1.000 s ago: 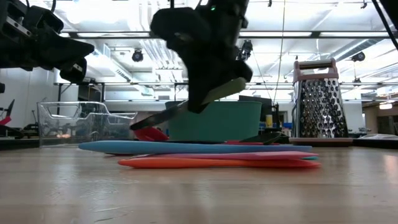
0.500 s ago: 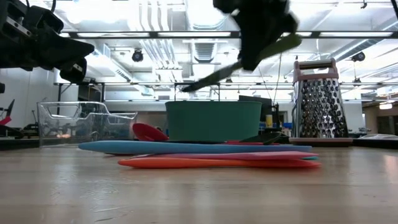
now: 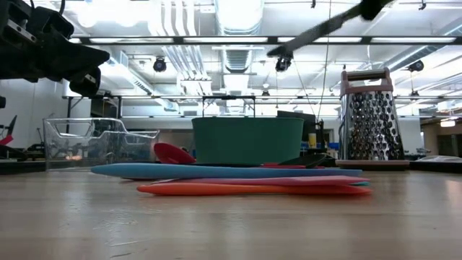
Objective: Pick & Place Kitchen Items
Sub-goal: Put the green knife into the bottom transparent bin
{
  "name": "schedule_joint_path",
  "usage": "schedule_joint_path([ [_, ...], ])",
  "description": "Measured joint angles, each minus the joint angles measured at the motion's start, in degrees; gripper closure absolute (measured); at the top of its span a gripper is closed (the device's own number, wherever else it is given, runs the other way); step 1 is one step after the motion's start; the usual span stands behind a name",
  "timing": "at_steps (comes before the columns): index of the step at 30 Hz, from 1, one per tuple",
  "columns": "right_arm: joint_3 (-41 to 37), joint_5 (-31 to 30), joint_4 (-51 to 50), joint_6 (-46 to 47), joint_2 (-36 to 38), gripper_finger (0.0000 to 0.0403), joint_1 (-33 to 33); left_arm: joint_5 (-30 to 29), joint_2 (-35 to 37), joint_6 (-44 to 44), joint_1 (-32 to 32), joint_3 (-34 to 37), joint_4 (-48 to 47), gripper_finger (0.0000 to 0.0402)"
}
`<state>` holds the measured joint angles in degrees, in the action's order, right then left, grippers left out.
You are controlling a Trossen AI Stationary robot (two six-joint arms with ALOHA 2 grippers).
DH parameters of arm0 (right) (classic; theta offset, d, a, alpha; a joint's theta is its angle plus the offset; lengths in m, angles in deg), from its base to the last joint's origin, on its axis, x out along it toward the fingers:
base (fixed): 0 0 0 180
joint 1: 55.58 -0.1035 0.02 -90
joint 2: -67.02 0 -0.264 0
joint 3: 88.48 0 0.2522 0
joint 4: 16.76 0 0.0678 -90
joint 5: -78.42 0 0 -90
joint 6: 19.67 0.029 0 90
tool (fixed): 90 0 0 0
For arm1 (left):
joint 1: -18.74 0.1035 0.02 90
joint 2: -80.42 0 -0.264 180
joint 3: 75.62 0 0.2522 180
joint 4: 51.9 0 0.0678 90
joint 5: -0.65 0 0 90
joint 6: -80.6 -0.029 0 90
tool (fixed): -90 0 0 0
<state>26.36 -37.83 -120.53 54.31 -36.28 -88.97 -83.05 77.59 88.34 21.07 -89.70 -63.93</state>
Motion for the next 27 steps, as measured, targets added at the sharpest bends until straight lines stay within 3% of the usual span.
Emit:
schedule_joint_path([
  [14, -2.21, -2.28, -0.01, 15.42, 1.58, 0.0369, -14.25, 0.0, 0.02, 0.0, -0.01, 0.0, 0.08, 0.0387],
  [27, -9.96, -0.05, -0.14, 44.71, 1.24, 0.0369, -28.82, 0.01, 0.02, 0.01, -0.02, 0.0, 0.14, 0.0387],
])
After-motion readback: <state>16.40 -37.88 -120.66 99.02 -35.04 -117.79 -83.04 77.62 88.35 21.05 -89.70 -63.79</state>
